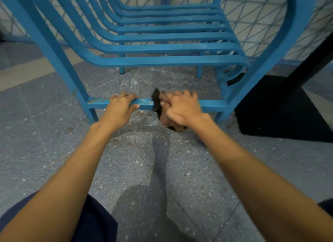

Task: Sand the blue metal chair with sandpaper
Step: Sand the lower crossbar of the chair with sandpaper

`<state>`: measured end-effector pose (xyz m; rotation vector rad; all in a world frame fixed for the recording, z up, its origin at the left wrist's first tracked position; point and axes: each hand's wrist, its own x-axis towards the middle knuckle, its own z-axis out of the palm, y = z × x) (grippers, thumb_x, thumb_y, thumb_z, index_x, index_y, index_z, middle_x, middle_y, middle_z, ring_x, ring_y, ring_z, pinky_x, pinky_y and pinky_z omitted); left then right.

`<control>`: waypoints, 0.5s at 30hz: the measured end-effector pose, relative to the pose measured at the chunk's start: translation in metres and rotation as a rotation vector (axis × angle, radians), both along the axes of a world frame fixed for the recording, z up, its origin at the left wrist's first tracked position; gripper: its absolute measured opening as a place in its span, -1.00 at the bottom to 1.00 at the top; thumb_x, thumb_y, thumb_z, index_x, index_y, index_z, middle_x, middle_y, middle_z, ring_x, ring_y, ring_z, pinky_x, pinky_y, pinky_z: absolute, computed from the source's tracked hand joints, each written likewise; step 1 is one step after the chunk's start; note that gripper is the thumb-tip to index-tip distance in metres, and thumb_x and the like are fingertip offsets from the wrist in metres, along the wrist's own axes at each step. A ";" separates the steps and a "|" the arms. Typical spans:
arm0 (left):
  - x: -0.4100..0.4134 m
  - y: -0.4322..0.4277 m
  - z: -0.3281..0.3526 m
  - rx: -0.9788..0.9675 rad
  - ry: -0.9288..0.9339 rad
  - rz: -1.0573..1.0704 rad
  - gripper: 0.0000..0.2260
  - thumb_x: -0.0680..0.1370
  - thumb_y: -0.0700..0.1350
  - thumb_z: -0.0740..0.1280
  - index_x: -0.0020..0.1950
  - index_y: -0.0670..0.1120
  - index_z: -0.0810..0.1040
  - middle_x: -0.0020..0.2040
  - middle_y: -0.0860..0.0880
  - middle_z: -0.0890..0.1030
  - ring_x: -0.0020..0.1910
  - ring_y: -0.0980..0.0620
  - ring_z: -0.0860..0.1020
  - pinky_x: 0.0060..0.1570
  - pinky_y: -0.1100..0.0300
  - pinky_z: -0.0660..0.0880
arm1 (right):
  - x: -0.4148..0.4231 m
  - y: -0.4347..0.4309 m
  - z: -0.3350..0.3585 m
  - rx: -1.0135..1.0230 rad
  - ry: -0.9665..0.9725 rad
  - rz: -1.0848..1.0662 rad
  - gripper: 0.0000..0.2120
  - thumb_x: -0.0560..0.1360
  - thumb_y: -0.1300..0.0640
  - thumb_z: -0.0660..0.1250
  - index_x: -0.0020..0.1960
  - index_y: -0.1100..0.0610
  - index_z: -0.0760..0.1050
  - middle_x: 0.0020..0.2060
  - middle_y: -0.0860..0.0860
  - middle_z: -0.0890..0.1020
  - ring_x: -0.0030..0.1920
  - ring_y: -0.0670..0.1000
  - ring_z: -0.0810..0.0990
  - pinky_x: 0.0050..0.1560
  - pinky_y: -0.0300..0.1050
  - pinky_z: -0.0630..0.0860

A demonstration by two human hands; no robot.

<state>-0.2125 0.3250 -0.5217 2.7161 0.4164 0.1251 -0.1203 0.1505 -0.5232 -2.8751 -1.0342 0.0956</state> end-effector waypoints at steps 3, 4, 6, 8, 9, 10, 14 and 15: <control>-0.002 -0.001 0.000 0.012 -0.001 0.013 -0.67 0.60 -0.10 0.24 0.35 -0.13 0.44 0.25 -0.20 0.49 0.22 -0.25 0.41 0.29 -0.01 0.21 | -0.021 0.019 -0.012 0.038 -0.156 0.123 -0.52 0.58 -0.07 0.08 0.47 -0.03 0.20 0.32 0.05 0.44 0.29 0.19 0.36 0.37 0.26 0.13; -0.003 0.000 -0.001 0.010 -0.010 0.007 -0.68 0.59 -0.10 0.24 0.34 -0.13 0.44 0.25 -0.19 0.50 0.21 -0.25 0.41 0.30 -0.03 0.21 | -0.020 0.010 -0.013 0.038 -0.186 0.180 -0.48 0.56 -0.04 0.11 0.50 -0.05 0.14 0.35 0.04 0.40 0.29 0.18 0.35 0.38 0.25 0.12; -0.004 0.002 -0.003 -0.010 -0.027 0.000 -0.68 0.60 -0.08 0.24 0.34 -0.12 0.45 0.24 -0.16 0.50 0.21 -0.25 0.41 0.32 -0.07 0.21 | -0.011 -0.021 -0.014 0.011 -0.232 0.257 -0.38 0.53 0.00 0.18 0.54 -0.08 0.05 0.42 0.04 0.33 0.34 0.16 0.31 0.41 0.23 0.09; -0.005 0.005 -0.006 -0.025 -0.042 -0.002 -0.68 0.59 -0.07 0.24 0.33 -0.11 0.46 0.22 -0.14 0.51 0.20 -0.25 0.42 0.32 -0.10 0.22 | 0.004 -0.060 -0.016 0.026 -0.282 0.218 -0.40 0.52 0.01 0.14 0.53 -0.09 0.06 0.40 0.05 0.37 0.33 0.17 0.36 0.39 0.23 0.13; -0.005 0.006 -0.008 -0.029 -0.050 -0.004 -0.69 0.59 -0.07 0.25 0.32 -0.11 0.47 0.21 -0.14 0.51 0.19 -0.25 0.43 0.30 -0.11 0.25 | 0.012 -0.078 -0.015 0.048 -0.291 0.174 -0.45 0.53 -0.02 0.08 0.52 -0.08 0.12 0.35 0.05 0.43 0.28 0.18 0.41 0.36 0.22 0.18; -0.005 0.007 -0.010 -0.031 -0.062 -0.006 -0.69 0.59 -0.06 0.26 0.31 -0.10 0.47 0.19 -0.13 0.52 0.17 -0.25 0.44 0.27 -0.11 0.30 | 0.018 -0.092 -0.013 0.068 -0.276 0.135 -0.47 0.54 -0.06 0.02 0.51 -0.05 0.18 0.29 0.06 0.48 0.23 0.18 0.44 0.34 0.19 0.21; -0.005 0.006 -0.014 -0.040 -0.059 0.004 -0.71 0.59 -0.05 0.25 0.29 -0.10 0.48 0.18 -0.14 0.51 0.17 -0.22 0.44 0.17 -0.11 0.36 | 0.024 -0.086 -0.009 0.017 -0.172 0.005 -0.50 0.57 -0.17 0.05 0.45 -0.01 0.27 0.20 0.07 0.51 0.21 0.20 0.40 0.36 0.19 0.15; -0.004 0.006 -0.014 -0.037 -0.060 0.005 -0.70 0.59 -0.05 0.24 0.30 -0.10 0.47 0.19 -0.14 0.51 0.19 -0.22 0.43 0.20 -0.10 0.33 | 0.022 -0.076 -0.008 0.000 -0.164 -0.019 -0.51 0.58 -0.17 0.07 0.45 -0.02 0.27 0.22 0.07 0.50 0.22 0.20 0.38 0.36 0.21 0.15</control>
